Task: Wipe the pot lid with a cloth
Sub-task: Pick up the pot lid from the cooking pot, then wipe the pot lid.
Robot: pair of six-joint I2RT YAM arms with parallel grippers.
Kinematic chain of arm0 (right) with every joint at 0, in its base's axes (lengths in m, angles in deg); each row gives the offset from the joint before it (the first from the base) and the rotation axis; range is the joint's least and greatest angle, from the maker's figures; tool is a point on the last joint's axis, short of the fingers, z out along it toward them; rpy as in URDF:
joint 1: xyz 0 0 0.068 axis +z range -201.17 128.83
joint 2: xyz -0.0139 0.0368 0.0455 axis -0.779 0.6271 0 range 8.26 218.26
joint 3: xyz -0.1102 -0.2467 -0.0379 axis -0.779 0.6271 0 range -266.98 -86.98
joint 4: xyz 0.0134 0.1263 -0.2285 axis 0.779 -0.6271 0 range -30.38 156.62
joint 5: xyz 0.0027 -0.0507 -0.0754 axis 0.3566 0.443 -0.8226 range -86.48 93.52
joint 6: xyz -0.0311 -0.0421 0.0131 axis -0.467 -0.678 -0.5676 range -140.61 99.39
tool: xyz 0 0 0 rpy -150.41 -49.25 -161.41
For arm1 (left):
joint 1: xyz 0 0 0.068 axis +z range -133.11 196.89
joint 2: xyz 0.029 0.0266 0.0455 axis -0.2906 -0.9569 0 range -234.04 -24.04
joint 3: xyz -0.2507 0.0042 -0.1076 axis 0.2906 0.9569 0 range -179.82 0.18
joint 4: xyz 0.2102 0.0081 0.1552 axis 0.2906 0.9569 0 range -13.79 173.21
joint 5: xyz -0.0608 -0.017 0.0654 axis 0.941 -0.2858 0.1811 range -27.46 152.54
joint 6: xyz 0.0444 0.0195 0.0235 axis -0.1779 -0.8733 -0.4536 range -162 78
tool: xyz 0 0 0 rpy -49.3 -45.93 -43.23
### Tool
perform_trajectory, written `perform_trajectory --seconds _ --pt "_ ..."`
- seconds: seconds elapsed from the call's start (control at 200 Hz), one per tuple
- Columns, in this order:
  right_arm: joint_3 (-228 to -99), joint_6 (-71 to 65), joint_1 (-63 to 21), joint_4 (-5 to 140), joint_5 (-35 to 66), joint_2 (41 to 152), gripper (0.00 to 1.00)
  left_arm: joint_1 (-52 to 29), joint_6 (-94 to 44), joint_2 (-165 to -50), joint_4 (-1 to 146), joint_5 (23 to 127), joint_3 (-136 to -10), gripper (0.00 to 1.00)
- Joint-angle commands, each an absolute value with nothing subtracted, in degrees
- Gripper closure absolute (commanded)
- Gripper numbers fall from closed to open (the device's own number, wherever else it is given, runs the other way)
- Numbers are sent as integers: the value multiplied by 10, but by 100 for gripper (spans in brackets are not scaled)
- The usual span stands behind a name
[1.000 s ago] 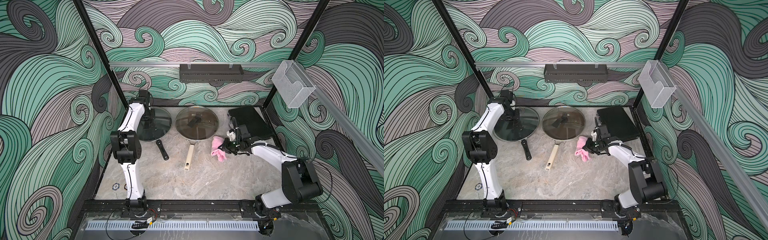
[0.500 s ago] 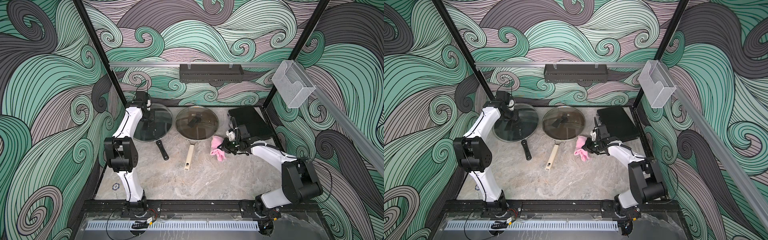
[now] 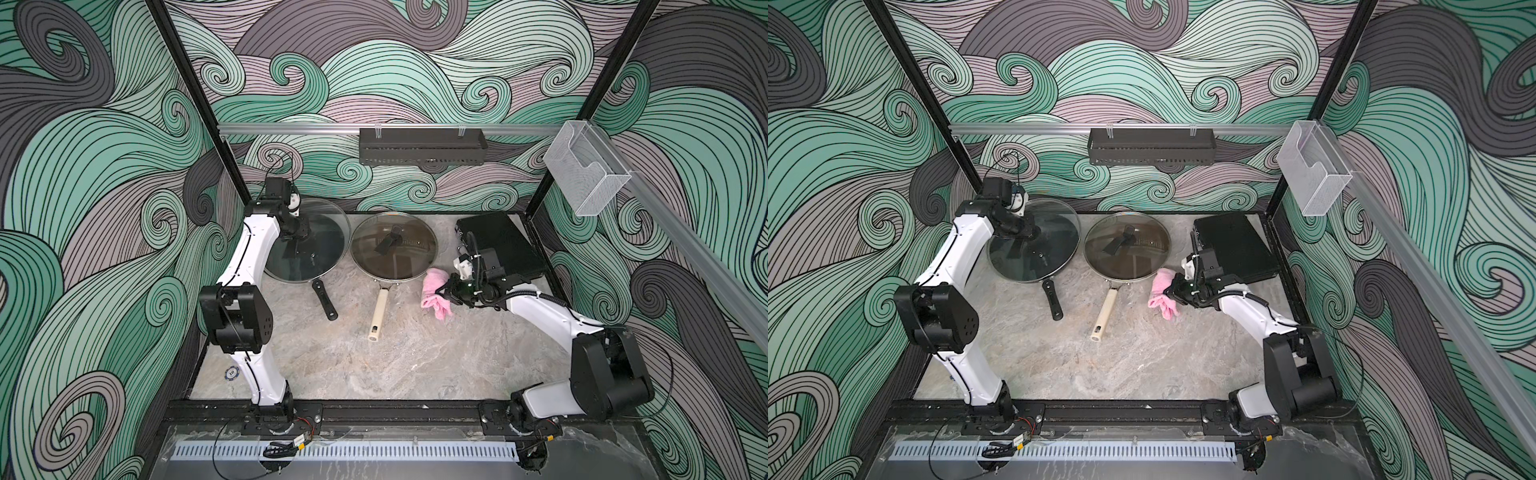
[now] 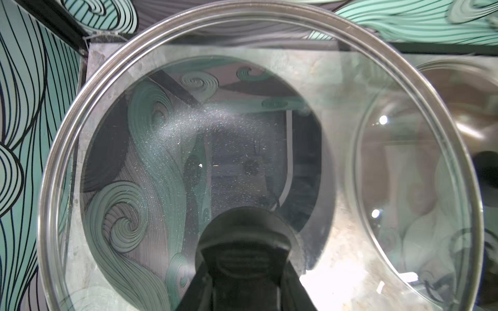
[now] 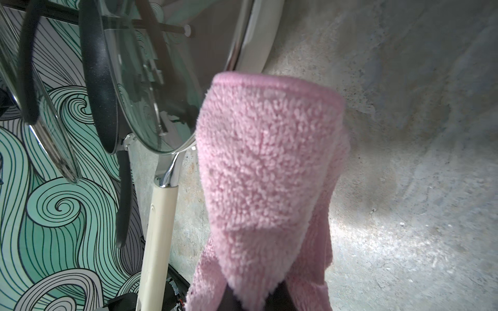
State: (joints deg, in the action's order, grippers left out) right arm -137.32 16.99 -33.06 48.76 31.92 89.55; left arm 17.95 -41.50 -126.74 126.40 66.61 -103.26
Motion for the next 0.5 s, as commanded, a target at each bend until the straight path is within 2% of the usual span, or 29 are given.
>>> perform_trajectory --seconds 0.0,0.325,0.49 --pt "-1373 158 -328 487 323 862 100 185 -396 -1195 1235 719 -1057 100" --pt "-1366 142 -328 508 355 782 100 185 -343 -1104 1230 806 -1014 100" --pt "-1361 141 -328 567 395 755 100 185 -317 -1066 1228 854 -993 100"
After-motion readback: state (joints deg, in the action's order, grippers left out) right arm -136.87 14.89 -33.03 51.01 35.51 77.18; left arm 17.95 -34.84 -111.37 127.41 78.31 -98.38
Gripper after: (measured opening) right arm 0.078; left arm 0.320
